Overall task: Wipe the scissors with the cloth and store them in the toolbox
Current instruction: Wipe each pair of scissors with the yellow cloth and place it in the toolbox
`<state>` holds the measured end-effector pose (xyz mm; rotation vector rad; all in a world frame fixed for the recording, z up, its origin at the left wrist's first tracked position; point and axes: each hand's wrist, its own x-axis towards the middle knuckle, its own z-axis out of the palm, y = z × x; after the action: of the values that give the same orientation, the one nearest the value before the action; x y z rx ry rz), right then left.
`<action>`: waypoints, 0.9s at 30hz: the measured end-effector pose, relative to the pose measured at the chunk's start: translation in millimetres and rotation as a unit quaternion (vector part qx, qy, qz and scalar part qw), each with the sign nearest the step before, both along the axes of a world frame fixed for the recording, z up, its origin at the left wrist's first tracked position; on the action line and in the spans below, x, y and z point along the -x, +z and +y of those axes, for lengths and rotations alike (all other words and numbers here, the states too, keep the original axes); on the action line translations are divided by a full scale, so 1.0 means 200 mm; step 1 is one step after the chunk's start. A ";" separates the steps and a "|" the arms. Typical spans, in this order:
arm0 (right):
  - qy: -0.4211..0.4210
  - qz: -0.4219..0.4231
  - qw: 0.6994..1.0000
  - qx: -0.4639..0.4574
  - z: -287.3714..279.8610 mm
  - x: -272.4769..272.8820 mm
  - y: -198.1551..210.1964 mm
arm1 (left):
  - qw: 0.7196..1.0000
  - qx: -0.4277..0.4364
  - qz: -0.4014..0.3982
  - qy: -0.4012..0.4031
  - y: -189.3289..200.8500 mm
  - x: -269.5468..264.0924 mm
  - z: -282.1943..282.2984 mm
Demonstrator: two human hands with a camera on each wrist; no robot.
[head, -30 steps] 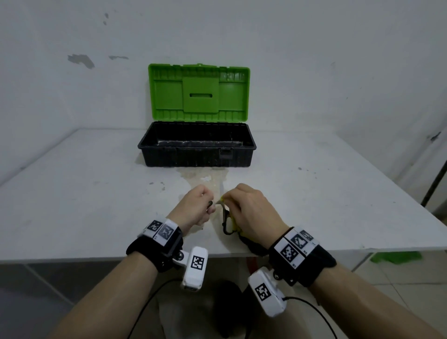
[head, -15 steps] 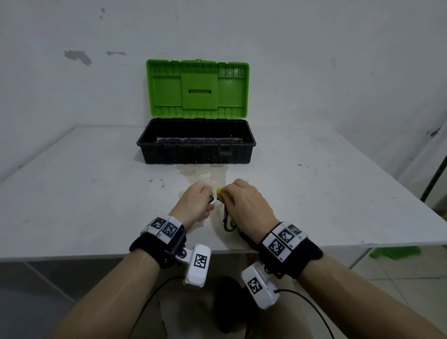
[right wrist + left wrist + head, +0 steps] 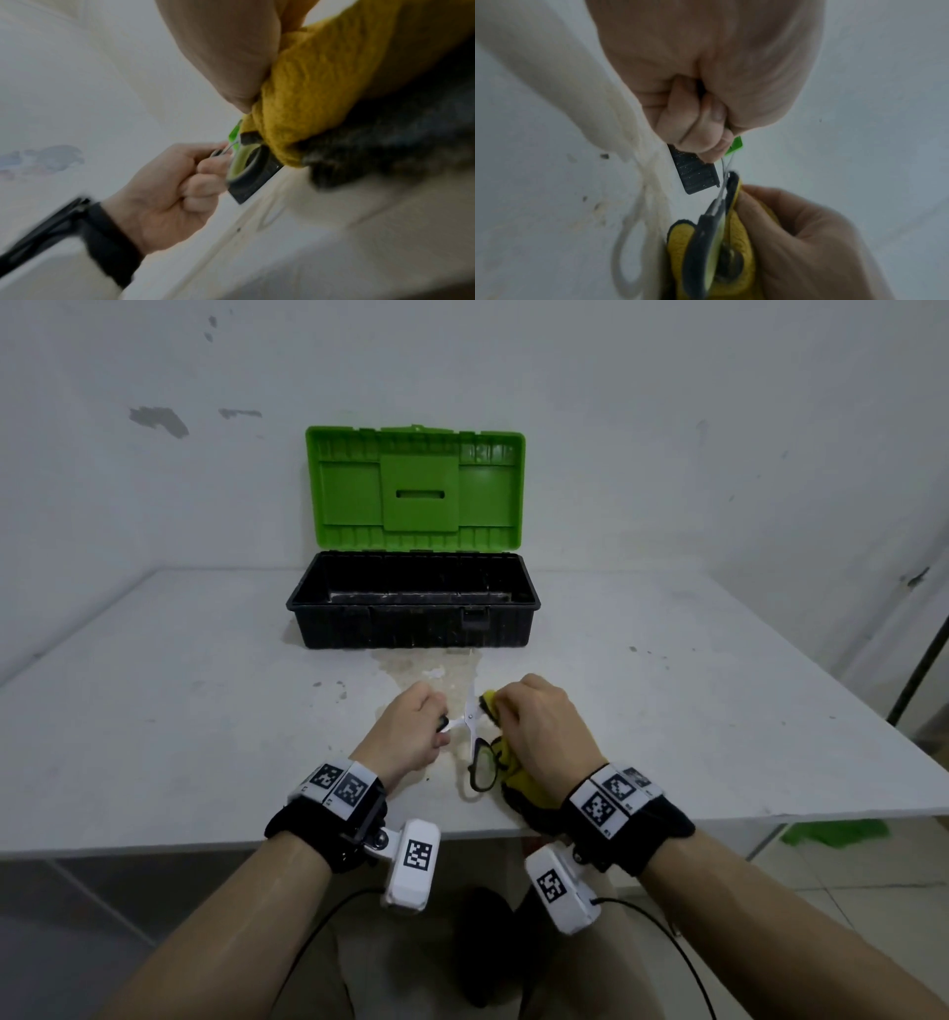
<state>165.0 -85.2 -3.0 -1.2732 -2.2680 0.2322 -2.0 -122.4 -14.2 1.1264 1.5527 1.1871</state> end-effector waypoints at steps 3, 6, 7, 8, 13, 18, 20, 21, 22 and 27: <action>0.027 0.056 0.998 -0.019 0.00 -0.03 0.06 | 1.000 -0.008 -0.015 0.008 0.02 0.00 0.01; 0.098 0.011 0.995 -0.032 -0.06 0.00 0.05 | 0.999 -0.021 -0.031 -0.001 0.04 -0.03 0.02; 0.108 -0.009 0.993 -0.037 -0.07 0.01 0.03 | 0.999 -0.023 -0.034 -0.001 0.04 -0.04 0.03; 0.116 -0.021 0.992 -0.039 -0.08 0.00 0.01 | 0.999 -0.025 -0.039 0.005 0.04 -0.04 0.03; 0.150 -0.026 0.988 -0.034 -0.07 -0.07 -0.02 | 0.995 -0.046 -0.072 0.048 0.05 -0.03 0.09; 0.113 0.004 0.994 -0.007 0.01 -0.18 0.04 | 0.990 -0.088 -0.080 0.080 0.10 -0.02 0.18; 0.067 0.045 0.997 0.011 0.08 -0.23 0.08 | 0.991 -0.096 -0.067 0.072 0.13 -0.02 0.21; 0.044 0.058 0.997 0.012 0.13 -0.24 0.10 | 0.990 -0.099 -0.062 0.072 0.14 -0.03 0.23; 0.025 0.066 0.997 0.010 0.19 -0.25 0.13 | 0.990 -0.101 -0.062 0.073 0.14 -0.03 0.25; -0.042 0.132 0.990 0.006 0.45 -0.29 0.26 | 0.989 -0.106 -0.082 0.064 0.16 -0.07 0.33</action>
<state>222.1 5.5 49.9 -1.2604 -1.9887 0.3610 12.5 -56.5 17.1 1.0456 1.4140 1.5213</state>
